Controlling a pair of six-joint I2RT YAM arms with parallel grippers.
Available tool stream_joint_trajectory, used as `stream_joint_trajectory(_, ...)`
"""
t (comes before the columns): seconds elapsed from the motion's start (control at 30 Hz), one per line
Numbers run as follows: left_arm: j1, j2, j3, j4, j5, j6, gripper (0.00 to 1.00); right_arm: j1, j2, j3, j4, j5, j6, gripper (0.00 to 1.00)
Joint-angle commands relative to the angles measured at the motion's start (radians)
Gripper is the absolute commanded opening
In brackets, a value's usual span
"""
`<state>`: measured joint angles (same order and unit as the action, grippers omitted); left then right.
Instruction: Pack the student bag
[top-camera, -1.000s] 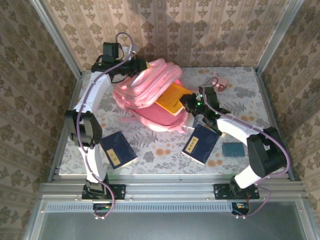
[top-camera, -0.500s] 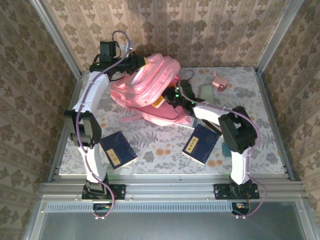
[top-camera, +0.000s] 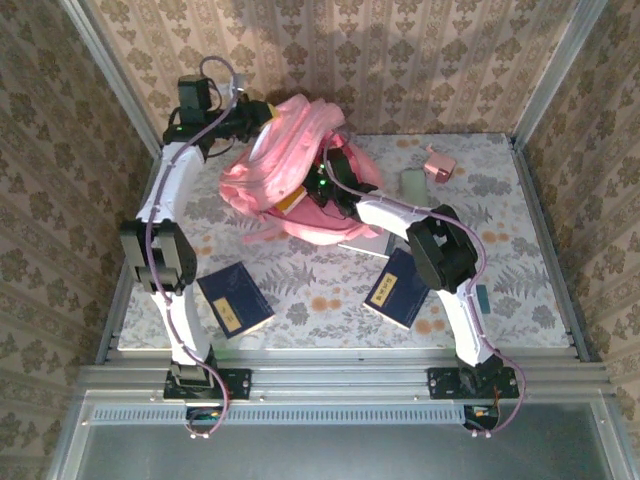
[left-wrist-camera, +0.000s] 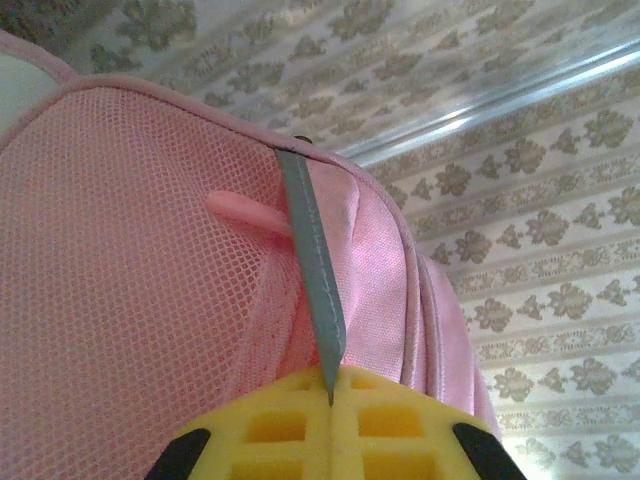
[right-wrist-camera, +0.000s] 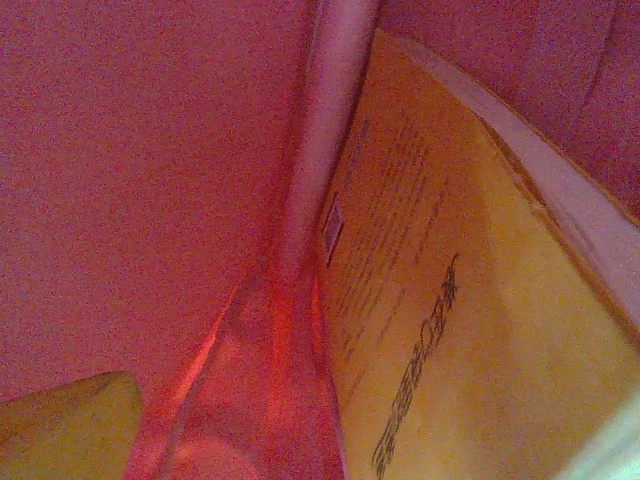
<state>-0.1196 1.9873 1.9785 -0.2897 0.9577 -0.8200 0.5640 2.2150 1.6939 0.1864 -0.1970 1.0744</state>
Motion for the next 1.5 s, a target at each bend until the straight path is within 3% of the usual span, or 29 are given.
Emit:
stream_joint_trajectory(0.0, 0.031, -0.017, 0.008, 0.147, 0.024, -0.038, 0.00, -0.009, -0.149, -0.051, -0.017, -0.005, -0.118, 0.98)
stream_joint_trajectory(0.1, 0.048, -0.014, -0.014, 0.144, -0.005, -0.024, 0.00, -0.008, -0.236, -0.111, -0.063, -0.041, -0.208, 0.97)
stream_joint_trajectory(0.3, 0.047, 0.019, -0.032, 0.175, -0.031, -0.047, 0.00, -0.015, -0.475, -0.365, -0.049, 0.012, -0.248, 0.96)
stream_joint_trajectory(0.43, 0.024, 0.051, -0.021, 0.166, -0.040, -0.038, 0.00, -0.021, -0.671, -0.545, -0.158, 0.139, -0.287, 0.93)
stream_joint_trajectory(0.57, -0.027, 0.079, 0.014, -0.012, -0.092, 0.122, 0.00, -0.017, -0.895, -0.688, -0.322, 0.330, -0.417, 0.86)
stream_joint_trajectory(0.63, -0.058, 0.070, -0.021, -0.055, -0.134, 0.179, 0.01, -0.022, -1.014, -0.783, -0.312, 0.338, -0.485, 0.84)
stream_joint_trajectory(0.7, -0.093, 0.054, -0.065, -0.122, -0.197, 0.246, 0.11, -0.024, -1.156, -0.891, -0.305, 0.349, -0.529, 0.80)
stream_joint_trajectory(0.8, -0.121, 0.021, -0.145, -0.158, -0.281, 0.304, 0.16, -0.041, -1.294, -0.955, -0.415, 0.339, -0.529, 0.80)
stream_joint_trajectory(0.9, -0.121, -0.024, -0.216, -0.155, -0.325, 0.306, 0.32, -0.048, -1.330, -0.934, -0.596, 0.327, -0.486, 0.83)
stream_joint_trajectory(1.0, -0.148, -0.097, -0.235, -0.215, -0.408, 0.382, 0.43, -0.055, -1.319, -0.918, -0.735, 0.274, -0.467, 0.82)
stream_joint_trajectory(1.13, -0.274, -0.157, -0.212, -0.360, -0.491, 0.527, 0.52, -0.091, -1.295, -0.939, -0.899, 0.293, -0.392, 0.81)
stream_joint_trajectory(1.2, -0.381, -0.179, -0.248, -0.386, -0.523, 0.564, 0.54, -0.136, -1.286, -0.971, -0.941, 0.282, -0.343, 0.82)
stream_joint_trajectory(1.33, -0.545, -0.167, -0.374, -0.305, -0.495, 0.522, 0.56, -0.238, -1.303, -1.064, -0.902, 0.188, -0.307, 0.83)
stream_joint_trajectory(1.47, -0.693, -0.049, -0.404, -0.232, -0.449, 0.472, 0.57, -0.380, -1.266, -1.156, -0.783, -0.004, -0.285, 0.83)
